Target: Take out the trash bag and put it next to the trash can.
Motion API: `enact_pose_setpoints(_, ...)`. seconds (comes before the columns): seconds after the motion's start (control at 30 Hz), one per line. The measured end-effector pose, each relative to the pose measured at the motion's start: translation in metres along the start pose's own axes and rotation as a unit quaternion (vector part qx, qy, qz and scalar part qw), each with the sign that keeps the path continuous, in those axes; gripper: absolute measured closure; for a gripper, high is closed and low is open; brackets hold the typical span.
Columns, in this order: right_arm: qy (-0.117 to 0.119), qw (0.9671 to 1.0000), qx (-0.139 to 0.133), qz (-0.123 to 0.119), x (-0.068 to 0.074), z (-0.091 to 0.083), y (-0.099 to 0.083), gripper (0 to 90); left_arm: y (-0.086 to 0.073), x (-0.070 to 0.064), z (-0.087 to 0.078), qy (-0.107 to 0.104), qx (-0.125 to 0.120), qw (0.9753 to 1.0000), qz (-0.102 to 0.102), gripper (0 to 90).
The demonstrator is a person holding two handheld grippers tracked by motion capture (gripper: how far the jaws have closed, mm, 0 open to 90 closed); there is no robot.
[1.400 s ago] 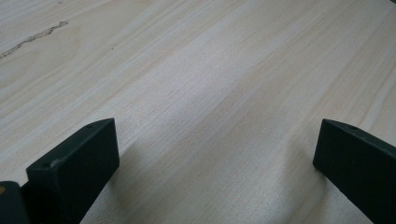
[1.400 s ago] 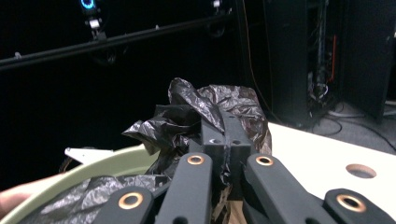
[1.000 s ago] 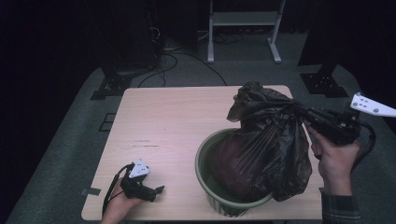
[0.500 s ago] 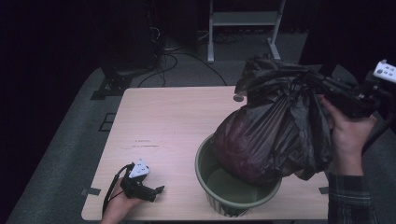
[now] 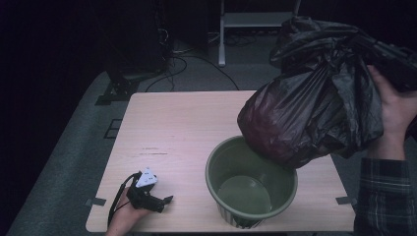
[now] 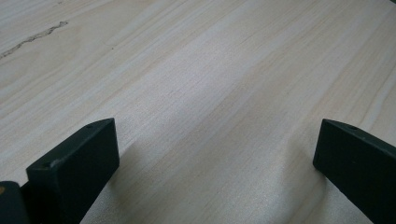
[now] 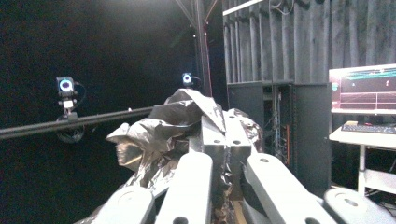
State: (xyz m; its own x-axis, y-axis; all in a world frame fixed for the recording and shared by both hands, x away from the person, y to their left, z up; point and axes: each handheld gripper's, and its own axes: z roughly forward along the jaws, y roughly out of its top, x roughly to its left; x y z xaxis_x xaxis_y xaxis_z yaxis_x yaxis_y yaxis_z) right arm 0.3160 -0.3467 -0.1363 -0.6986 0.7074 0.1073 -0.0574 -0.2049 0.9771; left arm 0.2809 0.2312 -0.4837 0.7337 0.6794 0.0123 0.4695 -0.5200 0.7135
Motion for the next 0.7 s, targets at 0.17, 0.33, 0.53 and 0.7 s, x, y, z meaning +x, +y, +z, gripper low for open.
enact_pose_setpoints(0.17,-0.005,1.0,-0.004,-0.007,-0.005,0.002,0.014,90.0,0.0,0.0,0.0,0.0,0.001,1.0,0.0,0.0)
enact_pose_setpoints(0.33,-0.006,0.9999,0.012,-0.01,-0.008,0.009,0.012,90.0,0.0,0.0,0.0,0.0,0.001,1.0,0.0,0.0)
enact_pose_setpoints(0.53,-0.029,0.9985,0.042,0.02,-0.03,0.015,-0.027,90.0,0.0,0.0,0.0,0.0,0.0,1.0,0.0,0.0)
enact_pose_setpoints(0.7,-0.059,0.995,0.066,0.048,-0.053,0.016,-0.064,90.0,0.0,0.0,0.0,0.0,0.0,1.0,0.0,0.0)
